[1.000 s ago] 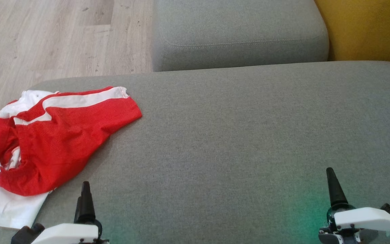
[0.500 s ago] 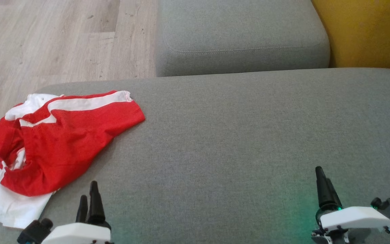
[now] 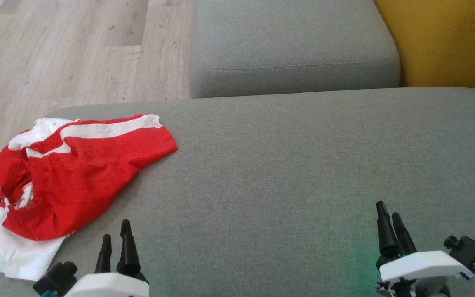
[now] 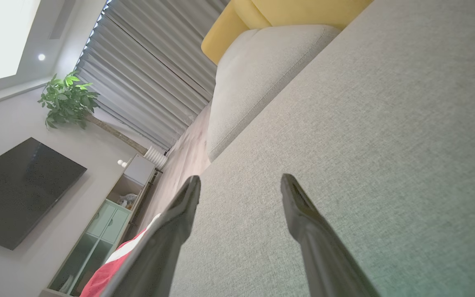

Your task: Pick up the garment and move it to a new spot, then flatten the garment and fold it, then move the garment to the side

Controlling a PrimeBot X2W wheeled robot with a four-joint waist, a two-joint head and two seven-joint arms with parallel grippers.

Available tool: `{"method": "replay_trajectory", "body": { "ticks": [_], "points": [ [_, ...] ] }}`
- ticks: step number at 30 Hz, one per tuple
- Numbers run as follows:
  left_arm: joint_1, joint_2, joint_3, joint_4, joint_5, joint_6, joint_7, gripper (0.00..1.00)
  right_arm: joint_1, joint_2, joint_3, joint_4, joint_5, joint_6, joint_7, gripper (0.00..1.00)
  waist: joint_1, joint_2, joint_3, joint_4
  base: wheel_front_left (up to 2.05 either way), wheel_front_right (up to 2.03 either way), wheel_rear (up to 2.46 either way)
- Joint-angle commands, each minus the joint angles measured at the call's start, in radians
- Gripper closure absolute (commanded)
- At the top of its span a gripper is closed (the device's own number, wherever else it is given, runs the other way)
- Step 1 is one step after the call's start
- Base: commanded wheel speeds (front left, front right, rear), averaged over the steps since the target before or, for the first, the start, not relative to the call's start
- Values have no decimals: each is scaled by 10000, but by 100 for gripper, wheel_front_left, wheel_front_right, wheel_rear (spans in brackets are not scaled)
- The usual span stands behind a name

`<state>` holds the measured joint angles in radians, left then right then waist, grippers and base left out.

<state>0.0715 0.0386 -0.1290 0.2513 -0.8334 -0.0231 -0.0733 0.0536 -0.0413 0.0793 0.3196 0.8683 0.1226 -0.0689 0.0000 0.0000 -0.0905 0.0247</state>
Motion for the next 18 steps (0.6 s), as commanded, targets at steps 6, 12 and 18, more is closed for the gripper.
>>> {"method": "replay_trajectory", "body": {
  "ticks": [6, 12, 18],
  "points": [
    [-248, 75, -24, -380, 855, 290, -277, 0, -216, -45, 281, -429, -868, 45, -301, 0, 0, 0, -112, 52, 0, 0, 0],
    [-249, 79, -202, -373, 1562, 450, -451, 0, -195, -49, 350, -415, -1485, 49, -477, 0, 0, 0, -211, 87, 0, 0, 0],
    [-209, 84, -282, -426, 2231, 702, -625, 0, -211, -54, 496, -407, -2165, 53, -653, 0, 0, 0, -299, 73, 0, 0, 0]
  ]
}}
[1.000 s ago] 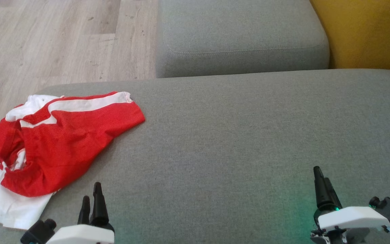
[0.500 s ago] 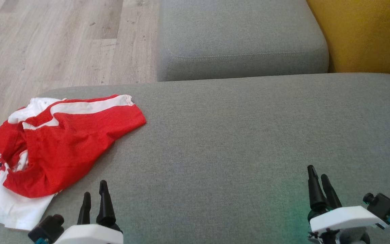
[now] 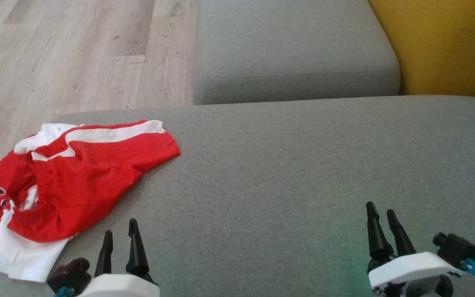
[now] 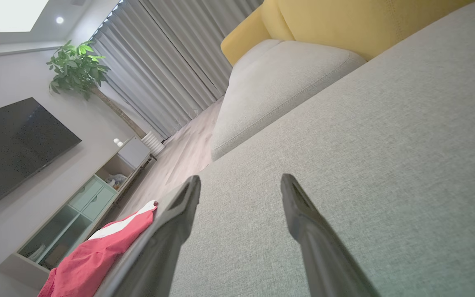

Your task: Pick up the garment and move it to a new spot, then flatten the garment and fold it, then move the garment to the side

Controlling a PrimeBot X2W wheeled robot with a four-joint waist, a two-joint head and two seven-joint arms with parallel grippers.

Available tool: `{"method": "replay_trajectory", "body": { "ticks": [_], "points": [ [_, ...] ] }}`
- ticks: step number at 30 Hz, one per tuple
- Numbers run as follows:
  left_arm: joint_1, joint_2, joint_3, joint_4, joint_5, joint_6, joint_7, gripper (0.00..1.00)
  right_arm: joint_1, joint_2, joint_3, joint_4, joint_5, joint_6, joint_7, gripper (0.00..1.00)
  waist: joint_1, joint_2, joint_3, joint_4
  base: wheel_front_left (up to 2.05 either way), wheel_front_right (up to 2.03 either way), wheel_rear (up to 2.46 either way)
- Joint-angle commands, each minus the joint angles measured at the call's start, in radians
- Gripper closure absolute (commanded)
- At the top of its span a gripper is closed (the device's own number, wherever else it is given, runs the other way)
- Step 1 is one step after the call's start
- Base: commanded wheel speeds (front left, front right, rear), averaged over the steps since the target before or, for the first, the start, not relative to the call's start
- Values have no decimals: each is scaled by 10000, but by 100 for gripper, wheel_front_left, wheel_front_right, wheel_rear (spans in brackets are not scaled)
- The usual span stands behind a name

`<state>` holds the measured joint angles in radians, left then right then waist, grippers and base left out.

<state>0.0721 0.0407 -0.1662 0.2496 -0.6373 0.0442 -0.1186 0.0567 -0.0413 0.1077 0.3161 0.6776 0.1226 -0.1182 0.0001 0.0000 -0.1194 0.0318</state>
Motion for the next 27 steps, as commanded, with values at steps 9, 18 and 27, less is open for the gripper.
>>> {"method": "replay_trajectory", "body": {
  "ticks": [9, 18, 27],
  "points": [
    [-248, 69, -141, -390, 1420, 184, -434, 0, -195, -61, 310, -281, -1318, 59, -425, 0, -1, 0, -106, 111, 0, 0, 0],
    [-245, 75, -355, -633, 2423, 357, -666, 0, -169, -67, 117, -93, -2413, 64, -660, 0, -1, 0, -226, 172, 0, 0, 0],
    [-159, 82, -514, -738, 3483, 596, -926, 0, -129, -75, 45, -25, -3569, 70, -924, 0, -1, 0, -377, 76, 0, 0, 0]
  ]
}}
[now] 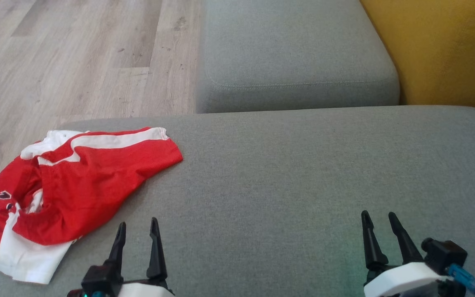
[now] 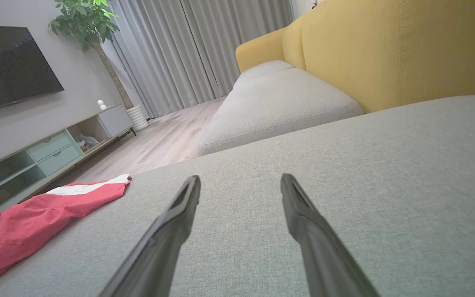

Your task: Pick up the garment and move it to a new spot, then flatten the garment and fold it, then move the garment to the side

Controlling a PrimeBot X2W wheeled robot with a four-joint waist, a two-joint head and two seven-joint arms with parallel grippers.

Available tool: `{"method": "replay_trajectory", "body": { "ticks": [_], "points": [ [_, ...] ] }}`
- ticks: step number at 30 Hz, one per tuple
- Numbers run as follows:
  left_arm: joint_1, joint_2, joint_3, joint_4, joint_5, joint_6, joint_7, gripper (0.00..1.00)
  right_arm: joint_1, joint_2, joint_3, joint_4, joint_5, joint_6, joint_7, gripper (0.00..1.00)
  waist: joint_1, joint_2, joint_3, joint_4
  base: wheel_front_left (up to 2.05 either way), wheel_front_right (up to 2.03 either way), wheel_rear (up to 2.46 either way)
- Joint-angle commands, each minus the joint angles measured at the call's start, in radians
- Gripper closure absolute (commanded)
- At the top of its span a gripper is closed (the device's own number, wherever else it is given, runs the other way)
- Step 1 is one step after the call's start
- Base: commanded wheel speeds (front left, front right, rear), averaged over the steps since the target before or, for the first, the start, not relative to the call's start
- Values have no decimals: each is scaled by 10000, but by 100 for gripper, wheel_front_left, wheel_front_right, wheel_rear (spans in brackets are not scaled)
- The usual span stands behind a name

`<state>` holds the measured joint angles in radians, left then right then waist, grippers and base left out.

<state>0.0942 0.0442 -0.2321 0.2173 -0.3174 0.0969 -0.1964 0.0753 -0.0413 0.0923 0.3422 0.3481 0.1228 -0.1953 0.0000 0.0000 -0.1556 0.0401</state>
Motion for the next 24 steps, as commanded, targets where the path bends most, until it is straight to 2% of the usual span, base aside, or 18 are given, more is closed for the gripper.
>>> {"method": "replay_trajectory", "body": {
  "ticks": [1, 17, 24],
  "points": [
    [-375, 48, 125, -418, 405, 85, -177, 0, -304, -76, 188, -283, -403, 68, -182, 0, 0, 0, -36, -13, 0, 0, 0],
    [-298, 60, -209, -252, 2217, 495, -641, 0, -153, -89, 143, -284, -2346, 79, -653, 0, 0, 0, -374, 30, 0, 0, 0],
    [-336, 60, -167, 3, 2132, 471, -653, 0, -104, -89, -29, -245, -2433, 79, -665, 0, 0, 0, -389, 48, 0, 0, 0]
  ]
}}
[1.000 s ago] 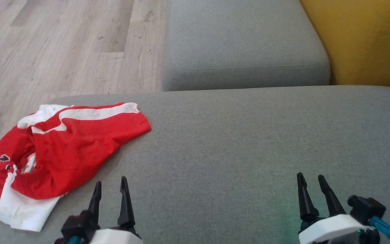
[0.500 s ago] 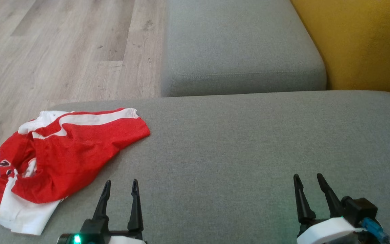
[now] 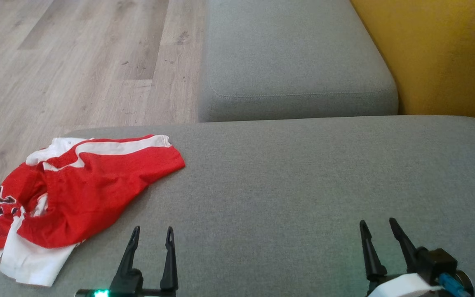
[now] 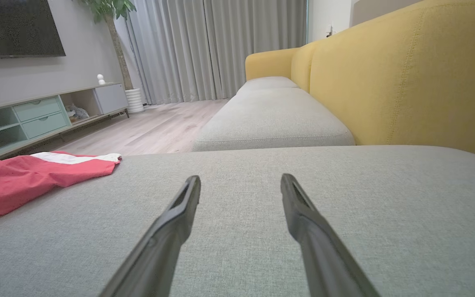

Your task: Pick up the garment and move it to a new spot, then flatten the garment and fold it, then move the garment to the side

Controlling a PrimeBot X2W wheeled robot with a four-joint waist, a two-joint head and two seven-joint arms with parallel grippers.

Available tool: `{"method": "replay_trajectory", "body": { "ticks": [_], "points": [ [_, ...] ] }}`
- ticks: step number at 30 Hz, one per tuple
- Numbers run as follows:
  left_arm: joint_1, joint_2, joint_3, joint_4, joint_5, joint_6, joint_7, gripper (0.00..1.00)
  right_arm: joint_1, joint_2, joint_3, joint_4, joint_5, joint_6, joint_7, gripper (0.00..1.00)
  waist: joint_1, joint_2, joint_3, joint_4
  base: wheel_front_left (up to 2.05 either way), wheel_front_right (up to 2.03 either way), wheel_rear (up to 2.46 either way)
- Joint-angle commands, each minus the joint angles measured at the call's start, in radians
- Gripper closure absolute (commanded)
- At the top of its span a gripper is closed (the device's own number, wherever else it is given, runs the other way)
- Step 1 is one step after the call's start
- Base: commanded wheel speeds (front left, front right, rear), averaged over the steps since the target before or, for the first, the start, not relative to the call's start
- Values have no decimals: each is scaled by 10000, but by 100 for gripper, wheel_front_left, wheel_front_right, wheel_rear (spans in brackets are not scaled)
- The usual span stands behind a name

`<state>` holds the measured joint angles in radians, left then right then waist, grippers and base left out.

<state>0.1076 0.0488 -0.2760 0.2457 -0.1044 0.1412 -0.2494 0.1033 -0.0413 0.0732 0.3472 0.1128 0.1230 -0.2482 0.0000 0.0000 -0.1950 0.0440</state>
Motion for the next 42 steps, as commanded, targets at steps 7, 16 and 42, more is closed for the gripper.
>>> {"method": "replay_trajectory", "body": {
  "ticks": [7, 16, 42],
  "points": [
    [-485, 14, 277, -172, -59, 70, -124, 0, -341, -89, 34, -245, -85, 77, -136, 0, 0, 0, 17, 43, 0, 0, 0],
    [-576, 14, 377, 4, 37, 127, -124, 0, -298, -89, 48, -291, 72, 77, -136, 0, 0, 0, 144, 325, 0, 0, 0],
    [-1081, 15, 1189, -879, 338, 606, -124, 0, -1085, -89, 37, -379, 64, 77, -136, 0, 0, 0, 1481, 4081, 0, 0, 0]
  ]
}}
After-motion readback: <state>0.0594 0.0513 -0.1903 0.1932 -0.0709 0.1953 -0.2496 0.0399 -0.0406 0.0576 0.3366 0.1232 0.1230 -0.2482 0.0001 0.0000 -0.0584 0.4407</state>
